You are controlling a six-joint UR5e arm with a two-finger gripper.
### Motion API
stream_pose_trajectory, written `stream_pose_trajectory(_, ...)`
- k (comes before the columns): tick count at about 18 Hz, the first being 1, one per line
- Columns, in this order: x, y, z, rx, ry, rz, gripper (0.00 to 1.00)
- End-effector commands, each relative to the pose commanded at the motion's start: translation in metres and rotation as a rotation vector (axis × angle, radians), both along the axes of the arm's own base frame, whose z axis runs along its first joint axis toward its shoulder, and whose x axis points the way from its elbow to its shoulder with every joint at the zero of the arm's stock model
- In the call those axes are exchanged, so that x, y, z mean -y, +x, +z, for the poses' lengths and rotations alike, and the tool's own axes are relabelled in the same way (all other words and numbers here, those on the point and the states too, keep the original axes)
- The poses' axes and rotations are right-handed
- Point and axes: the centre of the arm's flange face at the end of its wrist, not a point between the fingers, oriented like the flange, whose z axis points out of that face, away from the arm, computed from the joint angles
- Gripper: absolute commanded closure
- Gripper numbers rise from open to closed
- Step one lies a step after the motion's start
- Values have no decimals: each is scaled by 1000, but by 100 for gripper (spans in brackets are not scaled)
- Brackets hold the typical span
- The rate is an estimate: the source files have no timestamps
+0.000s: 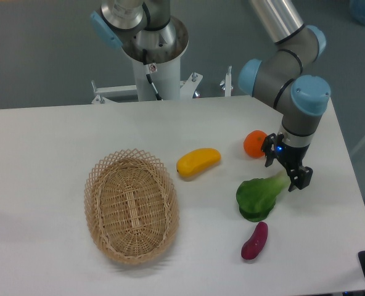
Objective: Place the green vegetable on the table
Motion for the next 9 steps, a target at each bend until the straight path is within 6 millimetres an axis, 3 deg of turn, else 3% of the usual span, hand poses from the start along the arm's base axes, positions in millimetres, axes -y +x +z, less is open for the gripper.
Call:
stream_pose_trajectory(3, -12, -7, 42, -82, -19, 3, 0)
stream_pose_trajectory(7, -6, -4, 80, -53, -43, 20, 0)
stream_pose_trajectory(9, 8, -6, 103, -30, -52, 45, 0)
